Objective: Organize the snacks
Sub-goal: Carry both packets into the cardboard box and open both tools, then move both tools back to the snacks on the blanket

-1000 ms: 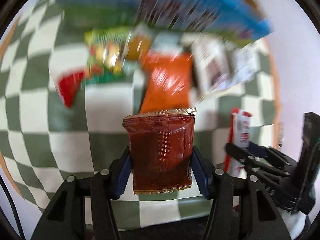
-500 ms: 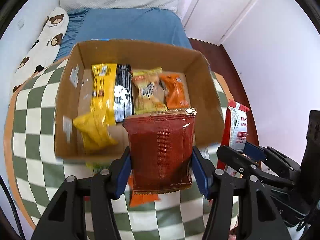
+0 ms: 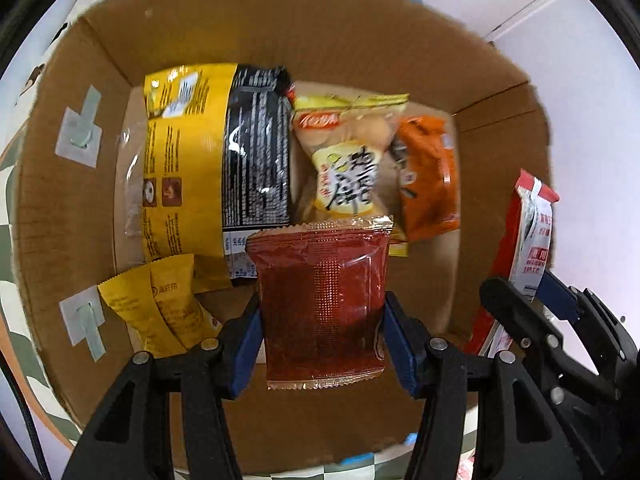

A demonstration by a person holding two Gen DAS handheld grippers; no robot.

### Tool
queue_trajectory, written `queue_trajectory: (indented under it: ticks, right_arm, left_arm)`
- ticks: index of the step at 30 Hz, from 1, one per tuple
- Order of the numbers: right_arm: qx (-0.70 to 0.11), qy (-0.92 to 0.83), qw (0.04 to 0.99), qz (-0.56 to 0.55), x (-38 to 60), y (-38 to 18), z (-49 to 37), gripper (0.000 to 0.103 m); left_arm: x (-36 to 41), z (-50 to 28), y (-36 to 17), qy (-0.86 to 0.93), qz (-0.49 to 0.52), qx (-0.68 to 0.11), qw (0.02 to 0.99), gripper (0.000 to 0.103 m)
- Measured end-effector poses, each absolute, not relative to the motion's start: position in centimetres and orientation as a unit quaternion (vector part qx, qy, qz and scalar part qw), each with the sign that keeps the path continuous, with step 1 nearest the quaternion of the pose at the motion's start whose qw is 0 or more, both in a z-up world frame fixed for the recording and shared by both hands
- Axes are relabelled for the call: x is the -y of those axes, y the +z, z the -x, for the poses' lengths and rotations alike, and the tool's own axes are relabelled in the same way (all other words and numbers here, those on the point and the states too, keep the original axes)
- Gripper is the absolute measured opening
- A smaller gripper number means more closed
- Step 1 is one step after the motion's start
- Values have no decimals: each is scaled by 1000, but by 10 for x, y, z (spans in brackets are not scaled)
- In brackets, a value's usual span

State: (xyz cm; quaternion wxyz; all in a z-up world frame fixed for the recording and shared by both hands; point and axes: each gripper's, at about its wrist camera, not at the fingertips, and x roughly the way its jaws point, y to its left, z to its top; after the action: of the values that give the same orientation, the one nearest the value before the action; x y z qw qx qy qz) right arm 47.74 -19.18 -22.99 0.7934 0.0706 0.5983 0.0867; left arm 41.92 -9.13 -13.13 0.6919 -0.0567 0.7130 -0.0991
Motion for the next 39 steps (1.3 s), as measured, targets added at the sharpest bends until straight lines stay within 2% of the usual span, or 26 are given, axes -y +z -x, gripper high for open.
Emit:
queue_trajectory:
  ticks: [1,3,4,5,7,16,26,39]
  right_arm:
    - [-607,87,787,-66,191,-239,-480,51]
    - [-639,80,763,-61,191,-254,-483,74]
    - [-650,75,754,-60,192,-259,-482,79]
    - [-650,75,754,-59,194,-261,-481,86]
    - [-651,73,753,-64,198,-264,-479,90]
    - [-635,66,766,-69,202,-249,-467,90]
    - [-587,41,804,-87,218,-223,-430,90]
    - [-505,37,859,-77,211,-144,-363,90]
  left_arm:
    - [91,-420,-134,-97,56,-716,689,55]
    - [89,-419,-142,-94,59,-724,681,57]
    - [87,-417,-145,-95,62,-726,679,62]
    - [86,-414,-147,-94,60,-726,679,71]
    - [85,-409,-146,-88,51,-720,687,83]
    - [80,-384,-112,-77,41,-670,737,84]
    - [61,-327,-51,-50,12,-569,821,85]
    - [61,-276,23,-58,-5,-483,873,85]
